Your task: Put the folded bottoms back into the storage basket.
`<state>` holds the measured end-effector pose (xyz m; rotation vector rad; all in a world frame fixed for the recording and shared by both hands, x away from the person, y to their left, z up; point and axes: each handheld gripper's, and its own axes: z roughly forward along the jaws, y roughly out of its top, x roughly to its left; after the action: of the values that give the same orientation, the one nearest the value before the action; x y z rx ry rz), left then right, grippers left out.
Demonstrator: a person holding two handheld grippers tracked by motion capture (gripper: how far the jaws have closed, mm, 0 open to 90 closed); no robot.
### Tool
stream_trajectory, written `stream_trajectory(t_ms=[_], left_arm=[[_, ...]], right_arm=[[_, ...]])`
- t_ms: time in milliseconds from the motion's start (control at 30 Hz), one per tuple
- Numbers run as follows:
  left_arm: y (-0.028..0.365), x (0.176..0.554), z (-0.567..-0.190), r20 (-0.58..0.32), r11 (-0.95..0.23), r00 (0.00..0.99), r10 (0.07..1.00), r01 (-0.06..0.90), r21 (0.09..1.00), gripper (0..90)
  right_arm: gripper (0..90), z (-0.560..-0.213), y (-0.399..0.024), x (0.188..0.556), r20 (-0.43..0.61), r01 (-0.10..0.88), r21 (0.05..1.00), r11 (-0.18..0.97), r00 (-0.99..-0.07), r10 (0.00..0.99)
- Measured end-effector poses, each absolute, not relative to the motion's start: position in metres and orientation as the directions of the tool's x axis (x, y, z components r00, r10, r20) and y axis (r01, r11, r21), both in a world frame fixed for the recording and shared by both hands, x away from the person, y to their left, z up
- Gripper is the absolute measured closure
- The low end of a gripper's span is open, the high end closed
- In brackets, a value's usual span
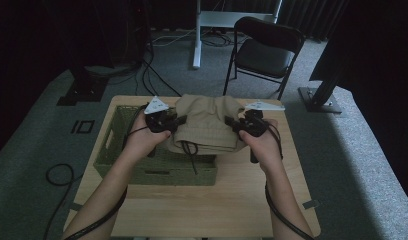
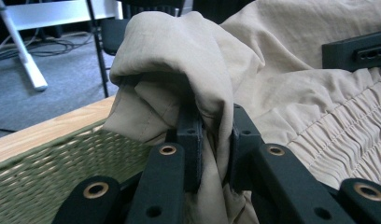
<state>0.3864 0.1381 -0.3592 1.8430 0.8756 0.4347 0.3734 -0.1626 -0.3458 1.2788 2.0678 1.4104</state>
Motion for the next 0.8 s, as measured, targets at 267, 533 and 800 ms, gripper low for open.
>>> stream_trajectory(t_ms=[267,533,800], left_arm=[[0.171,0.388,-0.366,-0.103,-0.205,0.63,0.77,0.397,0.895,79.4],[0.204,0.395,-0.379,-0.12,-0.162,0.571,0.812,0.419,0.893,79.2],[0.224,0.408,-0.391,-0.111,-0.152,0.54,0.835,0.419,0.895,79.2]], right_arm=[[81.2,-0.351,-0.13,0.384,0.215,0.497,0.859,0.125,-0.571,0.792],[81.2,-0.361,-0.093,0.398,0.232,0.507,0.851,0.134,-0.594,0.77],[81.2,-0.373,-0.068,0.416,0.226,0.504,0.852,0.142,-0.599,0.769]])
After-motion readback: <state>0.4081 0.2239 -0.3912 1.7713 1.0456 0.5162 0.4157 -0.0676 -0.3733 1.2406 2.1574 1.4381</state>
